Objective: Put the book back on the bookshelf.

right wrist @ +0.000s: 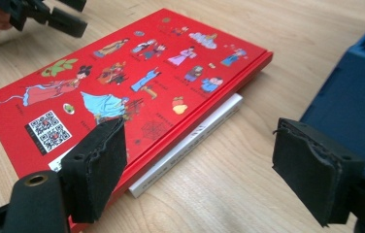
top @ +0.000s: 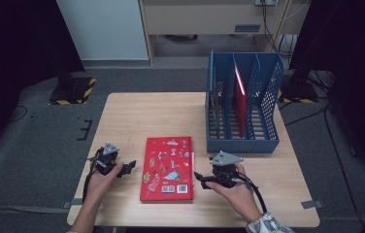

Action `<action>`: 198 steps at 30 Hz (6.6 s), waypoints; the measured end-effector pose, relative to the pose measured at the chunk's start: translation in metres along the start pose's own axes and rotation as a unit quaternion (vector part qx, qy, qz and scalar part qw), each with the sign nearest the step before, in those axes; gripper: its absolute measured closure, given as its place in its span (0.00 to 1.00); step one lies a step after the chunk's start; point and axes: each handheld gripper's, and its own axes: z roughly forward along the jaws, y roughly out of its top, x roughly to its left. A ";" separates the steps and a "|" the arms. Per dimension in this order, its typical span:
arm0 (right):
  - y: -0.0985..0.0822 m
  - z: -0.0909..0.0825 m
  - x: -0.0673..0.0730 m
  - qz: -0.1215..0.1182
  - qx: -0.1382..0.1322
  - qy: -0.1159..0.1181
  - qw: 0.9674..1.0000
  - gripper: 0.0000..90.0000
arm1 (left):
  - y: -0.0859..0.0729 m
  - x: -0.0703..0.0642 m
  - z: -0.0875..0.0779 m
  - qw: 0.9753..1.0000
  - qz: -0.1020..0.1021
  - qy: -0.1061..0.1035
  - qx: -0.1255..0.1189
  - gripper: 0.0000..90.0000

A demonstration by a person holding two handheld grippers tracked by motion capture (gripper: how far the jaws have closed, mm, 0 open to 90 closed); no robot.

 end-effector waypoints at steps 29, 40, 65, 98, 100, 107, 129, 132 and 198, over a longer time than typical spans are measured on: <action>-0.013 0.044 0.033 -0.035 0.079 0.082 0.993 0.08 | 0.019 -0.056 0.022 0.995 0.045 -0.087 0.015 0.05; -0.017 0.050 0.029 0.004 0.084 0.097 0.992 0.05 | 0.018 -0.060 0.026 0.993 0.041 -0.110 0.019 0.02; -0.019 0.053 0.024 0.012 0.085 0.114 0.990 0.02 | 0.018 -0.055 0.038 0.988 0.011 -0.153 0.021 0.00; -0.007 0.077 0.000 0.039 0.071 0.117 0.990 0.00 | 0.023 -0.056 0.035 0.988 0.017 -0.151 0.026 0.09; -0.006 0.079 -0.002 0.043 0.070 0.115 0.990 0.00 | 0.023 -0.055 0.037 0.988 0.017 -0.153 0.027 0.08; -0.003 0.082 -0.009 0.057 0.081 0.118 0.988 0.00 | 0.023 -0.055 0.039 0.988 0.018 -0.154 0.026 0.05; 0.000 0.083 -0.008 0.059 0.068 0.110 0.990 0.02 | 0.031 -0.057 0.028 0.989 0.020 -0.149 0.009 0.16; 0.000 0.083 -0.008 0.060 0.067 0.111 0.990 0.02 | 0.032 -0.056 0.027 0.989 0.021 -0.148 0.009 0.18; 0.066 0.066 -0.004 0.022 0.071 0.052 0.996 0.22 | 0.053 -0.054 -0.023 0.985 0.022 -0.164 -0.051 0.51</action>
